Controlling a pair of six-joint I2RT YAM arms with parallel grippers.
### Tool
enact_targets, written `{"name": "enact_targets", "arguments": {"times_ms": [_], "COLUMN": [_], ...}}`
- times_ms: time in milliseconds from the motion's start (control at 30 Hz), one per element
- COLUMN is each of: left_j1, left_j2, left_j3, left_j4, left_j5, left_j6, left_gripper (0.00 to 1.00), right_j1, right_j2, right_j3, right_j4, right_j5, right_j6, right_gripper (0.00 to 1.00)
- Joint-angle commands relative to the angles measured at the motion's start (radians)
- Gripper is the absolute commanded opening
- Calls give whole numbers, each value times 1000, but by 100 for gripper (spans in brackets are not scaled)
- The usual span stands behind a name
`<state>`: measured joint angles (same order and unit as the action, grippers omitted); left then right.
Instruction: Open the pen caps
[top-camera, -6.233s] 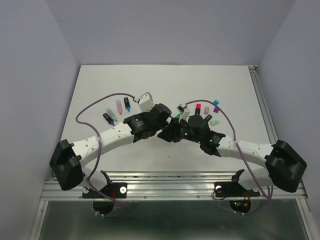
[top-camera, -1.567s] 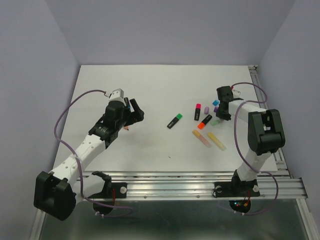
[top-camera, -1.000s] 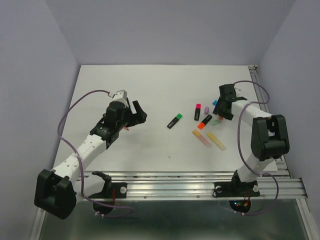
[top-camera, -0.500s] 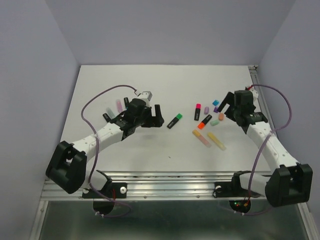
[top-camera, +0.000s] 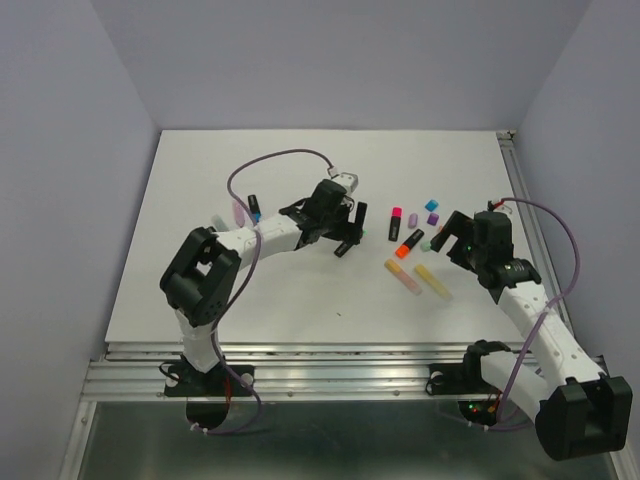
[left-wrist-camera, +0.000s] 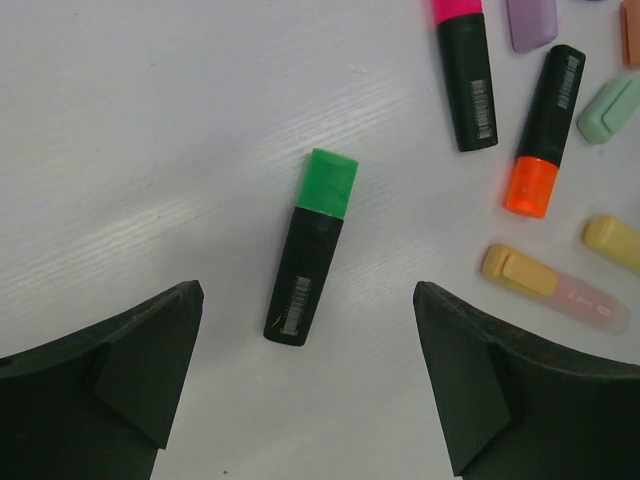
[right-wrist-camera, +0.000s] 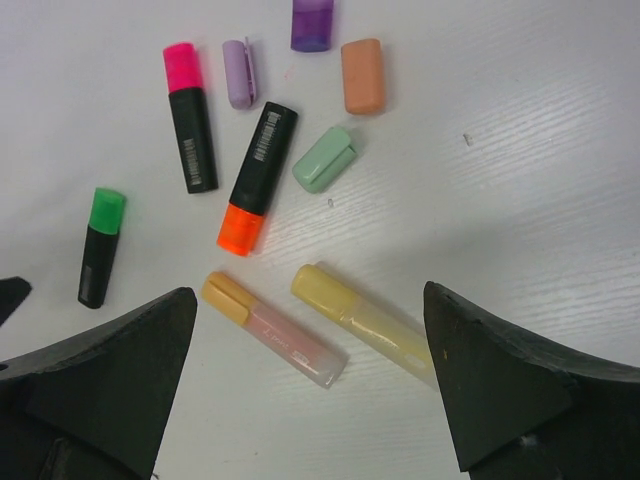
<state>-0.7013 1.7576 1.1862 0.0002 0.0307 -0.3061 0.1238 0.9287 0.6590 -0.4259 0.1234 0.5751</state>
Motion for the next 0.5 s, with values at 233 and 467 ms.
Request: {"name": "enact_targets", "arguments": {"times_ms": [233,467], "left_j1": [-87,-87], "left_j2": [224,273], "left_j3": [227,224], "left_j4": [-126,-134], "left_j5": [-89,-133], "left_j6": [128,148], "left_gripper": [93,86], "right_j1": [-3,-4], "right_j2": [2,1], "right_j3": [-10,-13], "right_j4": [38,47], "right_j5": [-48,-56], "right_j6": [-3,-6], "right_gripper": [100,100]}}
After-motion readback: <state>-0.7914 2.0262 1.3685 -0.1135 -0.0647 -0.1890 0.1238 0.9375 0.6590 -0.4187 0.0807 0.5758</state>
